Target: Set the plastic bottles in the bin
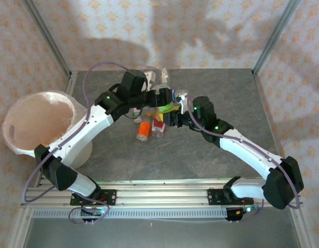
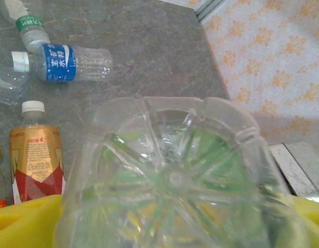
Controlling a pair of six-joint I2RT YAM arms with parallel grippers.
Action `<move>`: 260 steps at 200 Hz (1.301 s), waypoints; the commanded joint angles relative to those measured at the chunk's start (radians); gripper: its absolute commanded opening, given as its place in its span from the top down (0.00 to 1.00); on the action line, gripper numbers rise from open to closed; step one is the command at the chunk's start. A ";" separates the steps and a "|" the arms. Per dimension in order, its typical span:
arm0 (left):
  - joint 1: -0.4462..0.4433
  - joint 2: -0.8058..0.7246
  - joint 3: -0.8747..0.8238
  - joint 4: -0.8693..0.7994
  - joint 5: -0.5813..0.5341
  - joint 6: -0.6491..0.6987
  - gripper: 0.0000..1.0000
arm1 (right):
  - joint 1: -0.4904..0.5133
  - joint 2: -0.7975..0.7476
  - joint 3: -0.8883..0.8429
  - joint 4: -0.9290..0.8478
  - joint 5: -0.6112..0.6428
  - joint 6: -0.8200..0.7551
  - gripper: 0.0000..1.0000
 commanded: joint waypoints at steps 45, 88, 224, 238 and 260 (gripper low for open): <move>-0.001 -0.052 0.006 0.018 -0.161 0.018 0.51 | 0.009 -0.014 0.024 0.113 -0.006 0.073 0.33; 0.079 -0.238 0.130 -0.237 -0.590 0.161 0.52 | 0.009 -0.102 -0.006 0.064 0.197 0.031 0.01; 0.801 -0.329 0.188 -0.573 -1.160 0.536 0.50 | 0.006 -0.073 0.022 -0.083 0.327 -0.009 0.01; 0.879 -0.338 0.131 -0.555 -1.044 0.513 0.49 | 0.006 -0.066 0.029 -0.088 0.324 -0.008 0.01; 0.935 -0.300 0.098 -0.570 -1.041 0.479 0.49 | 0.006 -0.062 0.041 -0.105 0.318 -0.005 0.01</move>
